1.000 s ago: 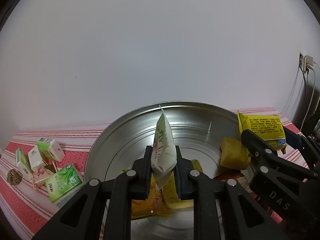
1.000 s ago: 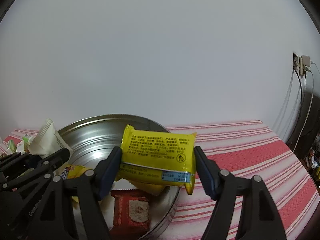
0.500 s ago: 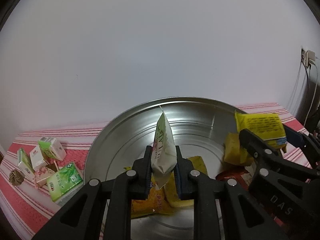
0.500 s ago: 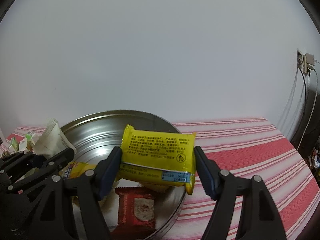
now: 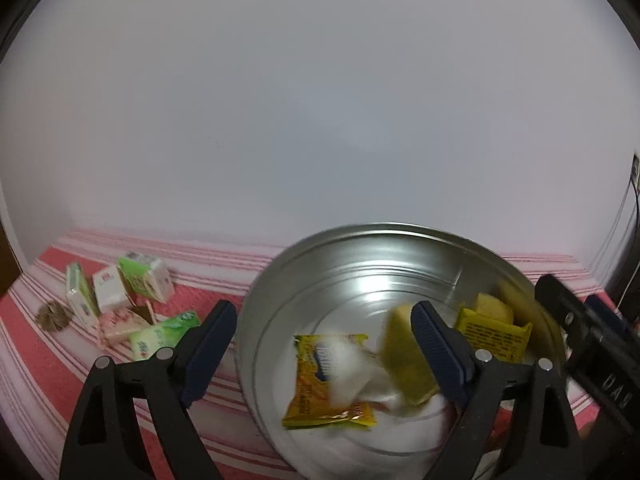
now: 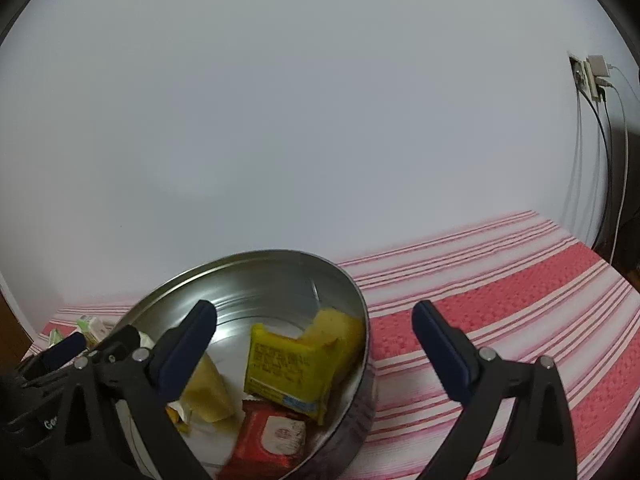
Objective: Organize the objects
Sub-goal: 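Lower both packets into the tin and open both tools to release them, then withdraw both open tools from the tin toward the remaining snacks, then grasp the brown rope knot with the left tool while the right tool grasps the green tissue pack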
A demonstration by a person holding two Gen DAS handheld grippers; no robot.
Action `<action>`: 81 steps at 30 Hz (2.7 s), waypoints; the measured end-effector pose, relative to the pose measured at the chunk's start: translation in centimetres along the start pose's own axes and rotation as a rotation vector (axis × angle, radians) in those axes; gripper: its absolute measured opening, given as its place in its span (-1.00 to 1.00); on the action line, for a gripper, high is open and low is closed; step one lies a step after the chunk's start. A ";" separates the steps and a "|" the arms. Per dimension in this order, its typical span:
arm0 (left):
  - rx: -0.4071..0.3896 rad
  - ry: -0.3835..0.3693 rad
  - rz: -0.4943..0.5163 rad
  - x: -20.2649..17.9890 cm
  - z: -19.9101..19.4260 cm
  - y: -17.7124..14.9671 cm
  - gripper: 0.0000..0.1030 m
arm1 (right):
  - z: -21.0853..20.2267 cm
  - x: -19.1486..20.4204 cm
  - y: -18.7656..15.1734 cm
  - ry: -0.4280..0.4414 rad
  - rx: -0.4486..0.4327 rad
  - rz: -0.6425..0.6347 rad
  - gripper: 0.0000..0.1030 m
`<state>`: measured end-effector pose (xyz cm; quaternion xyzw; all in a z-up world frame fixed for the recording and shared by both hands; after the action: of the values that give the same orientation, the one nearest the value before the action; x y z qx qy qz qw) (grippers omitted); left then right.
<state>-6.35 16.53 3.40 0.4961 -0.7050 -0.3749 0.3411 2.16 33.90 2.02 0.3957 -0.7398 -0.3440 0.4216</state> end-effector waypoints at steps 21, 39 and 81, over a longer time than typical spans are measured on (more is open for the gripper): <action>-0.142 0.194 0.016 3.4 -3.5 -1.7 0.76 | -5.7 2.4 -1.0 0.002 -0.354 -0.031 1.00; -0.180 0.168 0.009 5.6 -5.0 -3.2 0.80 | -8.3 3.6 -3.1 -0.057 -0.351 0.022 1.00; 0.214 0.237 -0.153 27.7 1.2 -7.7 0.80 | -2.9 23.2 -11.6 0.215 0.005 -0.209 0.91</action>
<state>-11.57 -11.42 -0.83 0.6225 -0.6558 -0.2615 0.3377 0.49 7.89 1.59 0.5064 -0.6460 -0.3397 0.4592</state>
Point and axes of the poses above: each gripper's, at about its wrist camera, not at the fingertips, and z roughly the way its jaws point, x to its left, y to its top, the point moved 1 cm from there along z, roughly the way its jaws point, and after that the axes turned 9 degrees about z, right-handed, at the moved point
